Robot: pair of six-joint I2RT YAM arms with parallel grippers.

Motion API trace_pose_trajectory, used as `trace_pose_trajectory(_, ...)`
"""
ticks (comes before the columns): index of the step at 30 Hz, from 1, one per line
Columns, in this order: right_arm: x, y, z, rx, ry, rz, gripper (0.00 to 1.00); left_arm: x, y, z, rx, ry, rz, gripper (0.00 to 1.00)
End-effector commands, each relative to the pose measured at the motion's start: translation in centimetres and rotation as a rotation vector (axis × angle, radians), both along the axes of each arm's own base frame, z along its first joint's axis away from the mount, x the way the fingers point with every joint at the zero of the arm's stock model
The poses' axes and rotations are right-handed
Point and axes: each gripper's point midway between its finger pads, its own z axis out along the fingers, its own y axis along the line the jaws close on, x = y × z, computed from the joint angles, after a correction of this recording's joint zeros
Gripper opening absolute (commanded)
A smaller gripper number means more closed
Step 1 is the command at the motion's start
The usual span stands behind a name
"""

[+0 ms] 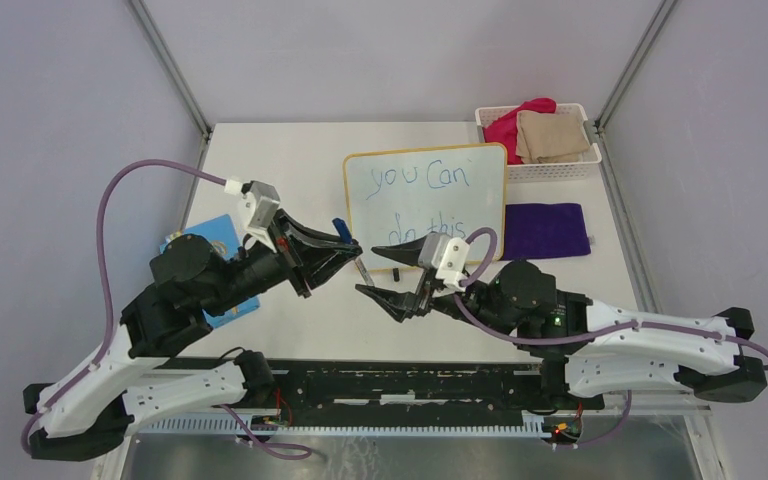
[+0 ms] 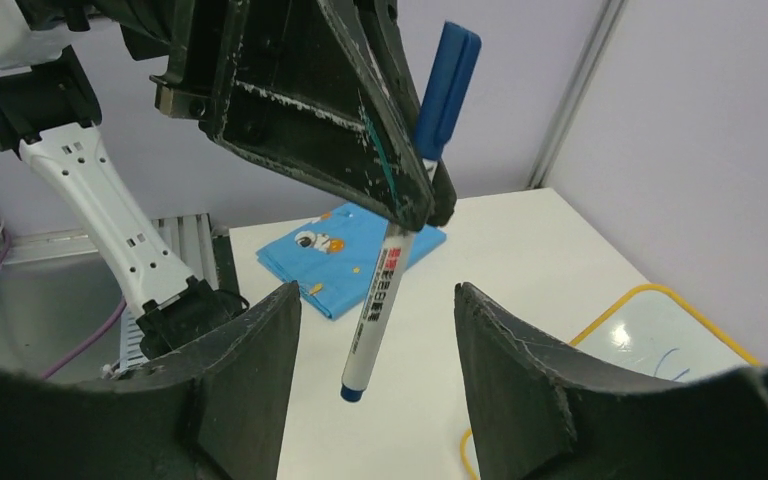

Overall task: Write a sentence on the whiteboard
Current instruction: Place the whiteboard marker at the center of the board.

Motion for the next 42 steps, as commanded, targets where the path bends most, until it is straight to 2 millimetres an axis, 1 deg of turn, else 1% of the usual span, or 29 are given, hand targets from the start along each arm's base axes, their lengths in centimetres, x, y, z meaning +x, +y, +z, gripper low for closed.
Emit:
trace_pose_trajectory(1, -0.1, 0.3, 0.8, 0.022, 0.036, 0.033, 0.63, -0.3, 0.0, -1.4, 0.102, -0.056, -0.032, 0.02)
trace_pose_trajectory(4, 0.8, 0.7, -0.6, -0.007, 0.068, 0.01, 0.6, -0.9, -0.1, -1.5, 0.094, -0.06, -0.061, 0.02)
trace_pose_trajectory(6, 1.1, 1.0, -1.4, -0.017, 0.083, 0.016, 0.55, -1.1, -0.2, -1.7, 0.093, -0.059, -0.075, 0.02)
trace_pose_trajectory(12, 0.5, 2.4, -2.7, -0.024, 0.115, 0.086, 0.36, -1.4, -0.1, -2.3, 0.097, -0.053, -0.086, 0.02)
trace_pose_trajectory(14, 0.1, 2.9, -3.0, -0.019, 0.132, 0.112, 0.28, -1.4, -0.2, -2.4, 0.1, -0.053, -0.088, 0.02)
trace_pose_trajectory(15, 0.0, 3.0, -3.1, -0.018, 0.132, 0.125, 0.23, -1.3, -0.2, -2.6, 0.103, -0.05, -0.087, 0.02)
trace_pose_trajectory(16, -0.2, 3.2, -3.2, -0.018, 0.134, 0.137, 0.17, -1.3, -0.3, -2.7, 0.105, -0.049, -0.087, 0.06)
trace_pose_trajectory(17, -0.3, 3.3, -3.4, -0.018, 0.134, 0.144, 0.12, -1.2, -0.2, -2.8, 0.107, -0.048, -0.083, 0.12)
trace_pose_trajectory(19, -0.3, 3.3, -3.5, -0.015, 0.134, 0.147, 0.02, -1.0, -0.1, -2.8, 0.104, -0.042, -0.064, 0.31)
trace_pose_trajectory(21, -0.2, 3.2, -3.8, -0.015, 0.134, 0.137, 0.0, -0.5, 0.3, -2.6, 0.087, -0.037, -0.028, 0.48)
trace_pose_trajectory(22, -0.1, 3.1, -4.0, -0.015, 0.135, 0.133, 0.0, -0.2, 0.6, -2.5, 0.069, -0.033, 0.0, 0.53)
trace_pose_trajectory(23, -0.1, 3.0, -4.2, -0.017, 0.135, 0.131, 0.0, 0.2, 1.0, -2.2, 0.05, -0.033, 0.031, 0.57)
trace_pose_trajectory(25, -0.2, 3.1, -4.4, -0.019, 0.137, 0.137, 0.0, 1.1, 2.1, -1.7, 0.006, -0.021, 0.109, 0.59)
trace_pose_trajectory(27, -0.2, 3.1, -4.6, -0.019, 0.14, 0.137, 0.0, 1.4, 2.7, -1.3, -0.027, -0.026, 0.145, 0.59)
trace_pose_trajectory(30, -0.1, 3.0, -4.6, -0.011, 0.146, 0.132, 0.0, 1.3, 3.0, -1.0, -0.053, -0.036, 0.149, 0.59)
trace_pose_trajectory(37, -0.3, 3.1, -4.4, 0.024, 0.174, 0.151, 0.0, 0.5, 1.7, -1.9, -0.023, -0.039, 0.072, 0.51)
trace_pose_trajectory(40, -0.1, 3.1, -4.5, 0.032, 0.187, 0.152, 0.0, 0.4, 1.3, -2.0, -0.025, -0.04, 0.055, 0.39)
trace_pose_trajectory(42, -0.1, 3.1, -4.5, 0.038, 0.195, 0.152, 0.0, 0.5, 1.1, -2.2, -0.022, -0.036, 0.05, 0.27)
